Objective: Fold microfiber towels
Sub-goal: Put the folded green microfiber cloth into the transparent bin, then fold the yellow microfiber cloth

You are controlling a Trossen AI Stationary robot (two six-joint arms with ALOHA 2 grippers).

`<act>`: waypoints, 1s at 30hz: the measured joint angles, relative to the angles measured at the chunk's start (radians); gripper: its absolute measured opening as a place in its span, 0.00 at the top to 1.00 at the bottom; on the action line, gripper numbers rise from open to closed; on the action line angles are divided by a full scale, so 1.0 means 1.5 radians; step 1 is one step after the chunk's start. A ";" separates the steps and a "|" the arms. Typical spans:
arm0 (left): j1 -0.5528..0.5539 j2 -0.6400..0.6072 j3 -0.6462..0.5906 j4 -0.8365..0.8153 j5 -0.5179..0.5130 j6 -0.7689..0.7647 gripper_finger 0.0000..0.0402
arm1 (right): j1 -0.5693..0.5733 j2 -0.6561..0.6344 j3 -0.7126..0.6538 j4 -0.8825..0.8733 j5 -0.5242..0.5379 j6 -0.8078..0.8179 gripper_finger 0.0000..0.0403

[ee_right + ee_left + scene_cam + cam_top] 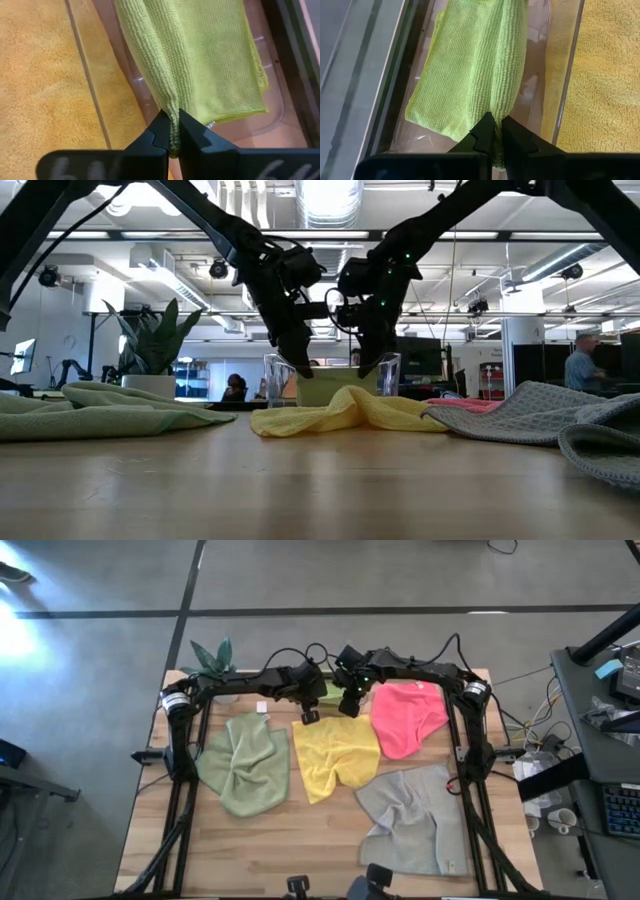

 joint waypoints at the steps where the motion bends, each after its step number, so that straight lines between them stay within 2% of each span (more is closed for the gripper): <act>1: 0.000 0.000 0.000 0.000 0.002 0.001 0.98 | 0.000 -0.001 0.000 -0.001 -0.005 0.000 0.97; 8: 0.000 0.000 0.000 -0.002 0.020 0.007 0.90 | 0.001 -0.002 0.019 -0.014 -0.004 -0.009 0.87; 18: 0.000 -0.032 0.000 0.001 0.025 0.000 0.68 | 0.002 -0.005 0.054 -0.042 -0.006 -0.010 0.67; 23: 0.000 -0.069 0.001 0.001 0.026 -0.001 0.61 | 0.000 -0.012 0.070 -0.063 -0.007 -0.011 0.63; 30: 0.009 -0.152 0.002 -0.049 0.018 -0.064 0.61 | -0.026 -0.015 0.121 -0.137 -0.009 -0.022 0.65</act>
